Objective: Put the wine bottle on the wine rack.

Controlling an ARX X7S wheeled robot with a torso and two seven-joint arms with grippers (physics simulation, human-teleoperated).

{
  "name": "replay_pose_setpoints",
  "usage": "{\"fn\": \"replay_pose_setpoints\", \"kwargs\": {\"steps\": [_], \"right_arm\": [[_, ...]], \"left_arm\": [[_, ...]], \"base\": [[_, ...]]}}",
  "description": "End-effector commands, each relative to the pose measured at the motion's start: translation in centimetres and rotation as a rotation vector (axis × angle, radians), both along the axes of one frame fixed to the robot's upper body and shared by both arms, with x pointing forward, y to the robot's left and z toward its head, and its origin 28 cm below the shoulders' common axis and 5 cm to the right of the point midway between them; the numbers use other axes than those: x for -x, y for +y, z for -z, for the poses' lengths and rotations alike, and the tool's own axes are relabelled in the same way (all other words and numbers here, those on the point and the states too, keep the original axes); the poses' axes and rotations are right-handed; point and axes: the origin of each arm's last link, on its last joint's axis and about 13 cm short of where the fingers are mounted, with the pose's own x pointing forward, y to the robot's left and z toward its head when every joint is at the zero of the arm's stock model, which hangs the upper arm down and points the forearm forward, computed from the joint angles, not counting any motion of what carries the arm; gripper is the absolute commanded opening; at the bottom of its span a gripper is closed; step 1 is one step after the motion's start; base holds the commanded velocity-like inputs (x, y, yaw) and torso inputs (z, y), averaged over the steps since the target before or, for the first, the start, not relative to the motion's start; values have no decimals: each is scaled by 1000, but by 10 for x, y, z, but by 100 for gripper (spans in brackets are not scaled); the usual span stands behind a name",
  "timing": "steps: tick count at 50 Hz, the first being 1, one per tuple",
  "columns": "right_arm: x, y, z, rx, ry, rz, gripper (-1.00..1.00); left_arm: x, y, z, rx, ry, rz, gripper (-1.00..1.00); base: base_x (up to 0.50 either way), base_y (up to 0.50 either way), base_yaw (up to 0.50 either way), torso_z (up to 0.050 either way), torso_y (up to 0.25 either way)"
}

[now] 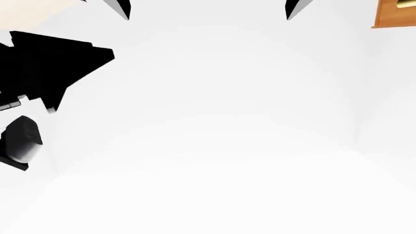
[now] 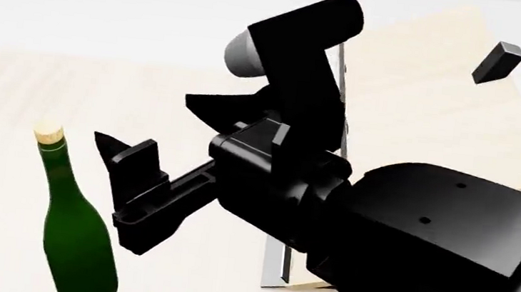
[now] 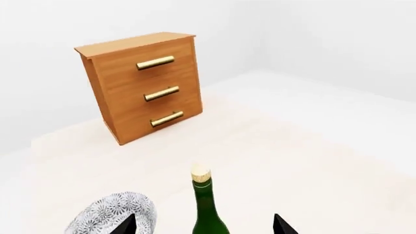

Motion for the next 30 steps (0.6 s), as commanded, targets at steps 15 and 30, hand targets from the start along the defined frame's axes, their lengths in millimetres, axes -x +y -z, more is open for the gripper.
{"fn": "replay_pose_setpoints", "kwargs": {"steps": [15, 30], "right_arm": [[-5, 20, 14, 51, 95, -106, 100], [-12, 37, 30, 78, 75, -73, 100]], "left_arm": [[2, 0, 0, 0, -3, 3, 100], [3, 0, -1, 2, -9, 1, 100]], "base": [[0, 0, 0, 0, 0], [0, 0, 0, 0, 0]]}}
